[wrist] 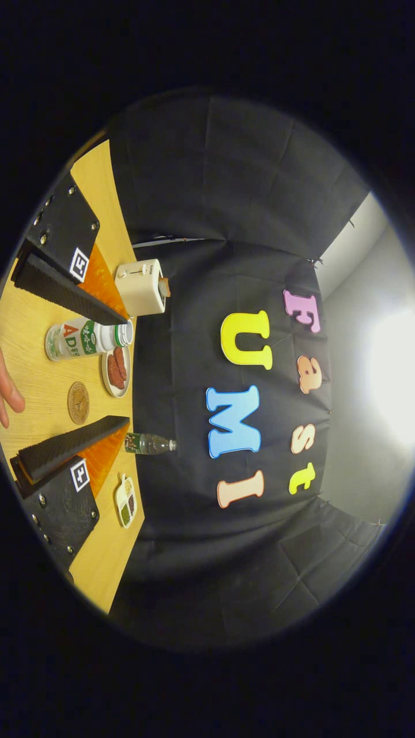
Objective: Take the bottle from table, then pour the juice into the cup, finally place the bottle on the coaster
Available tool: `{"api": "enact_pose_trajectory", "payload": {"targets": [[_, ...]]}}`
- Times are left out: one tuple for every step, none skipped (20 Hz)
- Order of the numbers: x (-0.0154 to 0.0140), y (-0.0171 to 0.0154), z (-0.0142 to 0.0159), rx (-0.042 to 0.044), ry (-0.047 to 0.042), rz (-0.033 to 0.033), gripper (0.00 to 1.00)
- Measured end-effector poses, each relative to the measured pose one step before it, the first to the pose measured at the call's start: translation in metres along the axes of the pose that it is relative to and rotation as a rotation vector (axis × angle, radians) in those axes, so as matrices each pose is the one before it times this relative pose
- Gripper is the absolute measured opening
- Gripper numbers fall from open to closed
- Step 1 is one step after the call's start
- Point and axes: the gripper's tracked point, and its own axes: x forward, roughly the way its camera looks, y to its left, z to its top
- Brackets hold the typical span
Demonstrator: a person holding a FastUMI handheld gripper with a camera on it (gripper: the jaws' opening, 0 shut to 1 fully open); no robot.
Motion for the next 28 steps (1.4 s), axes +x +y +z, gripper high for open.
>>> {"api": "enact_pose_trajectory", "payload": {"targets": [[0.00526,0.00582,-0.00531,0.00295,0.00524,0.00416,0.96],[0.00643,0.00665,-0.00570,0.00447,0.00452,0.00703,0.96],[0.00743,0.00537,-0.00612,0.00286,0.00632,0.00527,0.96],[0.00754,0.00358,-0.00714,-0.00147,0.00839,0.00066,0.96],[0.00736,0.00388,-0.00893,-0.00517,0.01451,0.00313,0.96],[0.00742,0.00412,-0.00897,-0.00813,0.01489,0.00478,0.96],[0.00762,0.00303,-0.00918,-0.00806,0.01863,0.00036,0.96],[0.00653,0.00341,-0.00909,-0.00485,0.01764,0.00422,0.96],[0.00781,0.00325,-0.00846,-0.00029,0.01433,0.00463,0.96],[0.00590,0.00292,-0.00662,0.00199,0.01238,0.00392,0.96],[0.00591,0.00194,-0.00512,0.00311,0.00695,0.00114,0.96],[0.00503,0.00074,-0.00659,0.00290,0.00998,-0.00033,0.96],[0.00432,0.00041,-0.00444,0.00330,0.00696,-0.00310,0.96],[0.00389,0.00209,-0.00395,0.00305,0.00605,0.00382,0.96],[0.00311,0.00056,-0.00171,0.00186,0.00369,0.00089,0.96],[0.00294,0.00051,-0.00396,0.00219,0.00315,0.00163,0.96],[0.00182,0.00035,-0.00047,0.00161,0.00181,0.00049,0.96],[-0.00037,-0.00203,0.00016,-0.00350,-0.00245,-0.00805,0.89],[-0.00048,-0.00222,0.00081,-0.00523,-0.00500,-0.00675,0.85],[0.00247,0.00033,-0.00026,0.00145,-0.00070,-0.00011,0.74],[0.00117,-0.00086,-0.00021,0.00852,-0.00201,-0.00450,0.71],[-0.00045,-0.00080,0.00067,0.00190,-0.00214,-0.00647,0.70],[-0.00031,-0.00037,0.00049,-0.00011,0.00072,-0.00465,0.70],[-0.00017,0.00073,-0.00093,-0.00396,0.00032,-0.00152,0.69],[0.00064,-0.00092,0.00032,0.00554,0.00350,-0.00312,0.68],[-0.00042,0.00139,0.00043,0.00828,0.00176,0.00683,0.68],[0.00156,0.00065,0.00014,0.01660,0.00277,0.00737,0.66],[-0.00025,-0.00026,0.00059,0.02169,0.00224,0.00481,0.65]]}}
